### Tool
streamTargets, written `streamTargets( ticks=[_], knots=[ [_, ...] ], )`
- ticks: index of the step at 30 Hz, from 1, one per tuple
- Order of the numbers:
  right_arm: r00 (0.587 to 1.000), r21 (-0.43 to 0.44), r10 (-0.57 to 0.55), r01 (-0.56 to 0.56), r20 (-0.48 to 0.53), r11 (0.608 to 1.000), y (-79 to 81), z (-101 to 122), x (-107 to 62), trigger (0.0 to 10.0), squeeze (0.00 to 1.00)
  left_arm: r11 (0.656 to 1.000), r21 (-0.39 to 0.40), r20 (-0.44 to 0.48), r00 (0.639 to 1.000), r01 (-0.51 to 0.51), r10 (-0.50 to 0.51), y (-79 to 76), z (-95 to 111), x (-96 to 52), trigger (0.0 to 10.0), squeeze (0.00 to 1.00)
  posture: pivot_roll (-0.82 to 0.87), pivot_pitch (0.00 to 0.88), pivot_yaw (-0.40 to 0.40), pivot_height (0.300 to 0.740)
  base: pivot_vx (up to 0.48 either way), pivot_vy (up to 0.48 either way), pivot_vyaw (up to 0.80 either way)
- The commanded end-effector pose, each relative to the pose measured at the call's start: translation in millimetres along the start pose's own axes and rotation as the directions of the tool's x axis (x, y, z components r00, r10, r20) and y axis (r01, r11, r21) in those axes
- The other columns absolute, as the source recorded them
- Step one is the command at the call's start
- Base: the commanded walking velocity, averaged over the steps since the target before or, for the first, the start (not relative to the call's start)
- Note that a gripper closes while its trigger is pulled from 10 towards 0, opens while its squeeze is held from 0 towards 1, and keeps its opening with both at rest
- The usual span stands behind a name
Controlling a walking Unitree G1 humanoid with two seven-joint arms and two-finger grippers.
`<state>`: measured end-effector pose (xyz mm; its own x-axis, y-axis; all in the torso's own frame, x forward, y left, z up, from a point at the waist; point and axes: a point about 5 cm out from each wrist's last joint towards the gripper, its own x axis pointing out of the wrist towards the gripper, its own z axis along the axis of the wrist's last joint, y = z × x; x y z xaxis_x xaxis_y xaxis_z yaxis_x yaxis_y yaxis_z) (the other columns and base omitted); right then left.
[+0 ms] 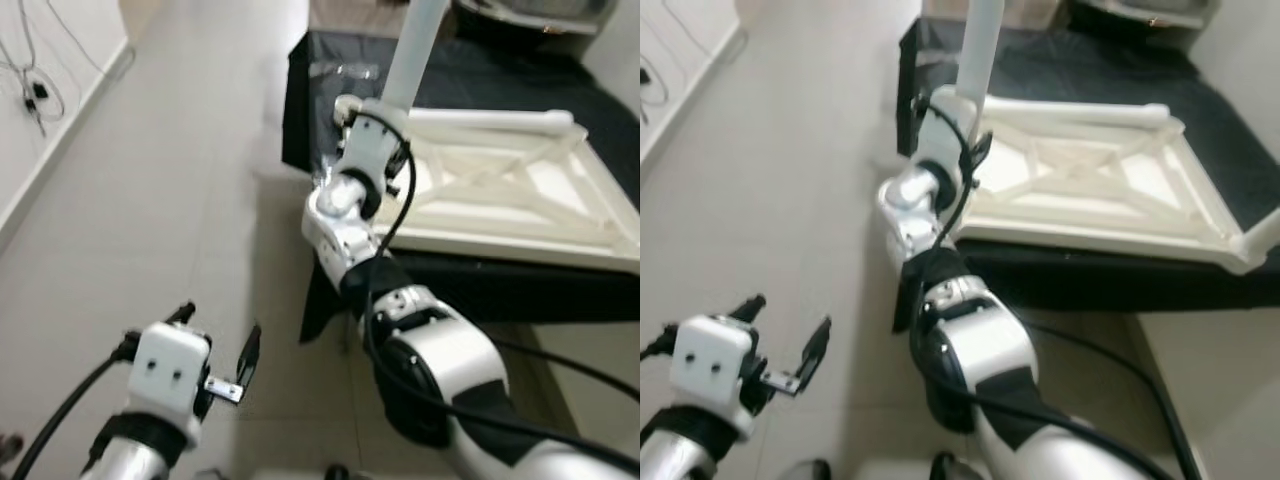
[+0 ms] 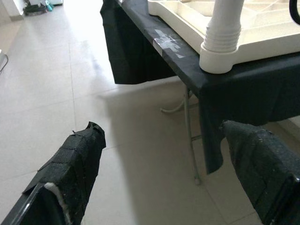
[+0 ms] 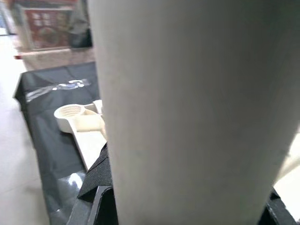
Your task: Building children table
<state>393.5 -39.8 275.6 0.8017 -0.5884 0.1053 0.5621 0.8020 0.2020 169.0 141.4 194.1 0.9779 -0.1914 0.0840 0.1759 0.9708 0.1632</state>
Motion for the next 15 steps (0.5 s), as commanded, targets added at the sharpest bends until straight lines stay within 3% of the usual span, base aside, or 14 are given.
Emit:
streamTargets(
  ticks=[1, 5, 12, 15],
  knots=[
    [0.957, -0.108, -0.149, 0.126, -0.248, 0.986, -31.9, -58.0, 6.1, 10.0, 0.00, 1.000, 0.002, -0.008, 1.000, 0.001, -0.001, -1.0, -1.3, -2.8, 10.0, 0.00, 0.17, 0.296, -0.099, 0.740, 0.000, 0.000, 0.00],
    [0.927, -0.103, -0.259, 0.240, -0.271, 0.965, -45.3, -56.8, 16.6, 10.0, 0.00, 1.000, 0.000, -0.010, 1.000, 0.001, -0.001, -1.1, -1.5, -3.2, 10.0, 0.00, 0.17, 0.296, -0.099, 0.740, 0.000, 0.000, 0.00],
    [0.899, -0.090, -0.339, 0.327, -0.276, 0.941, -55.3, -57.6, 21.4, 10.0, 0.00, 1.000, 0.000, -0.006, 1.000, 0.003, -0.003, -1.8, -0.8, -2.3, 10.0, 0.00, 0.17, 0.297, -0.097, 0.740, 0.000, 0.000, 0.00],
    [0.944, -0.098, -0.243, 0.226, -0.221, 0.969, -41.5, -55.5, 12.3, 10.0, 0.00, 1.000, 0.000, -0.009, 1.000, 0.004, -0.004, -1.8, -1.6, -2.3, 10.0, 0.00, 0.17, 0.300, -0.096, 0.740, 0.000, 0.000, 0.00]
  ],
)
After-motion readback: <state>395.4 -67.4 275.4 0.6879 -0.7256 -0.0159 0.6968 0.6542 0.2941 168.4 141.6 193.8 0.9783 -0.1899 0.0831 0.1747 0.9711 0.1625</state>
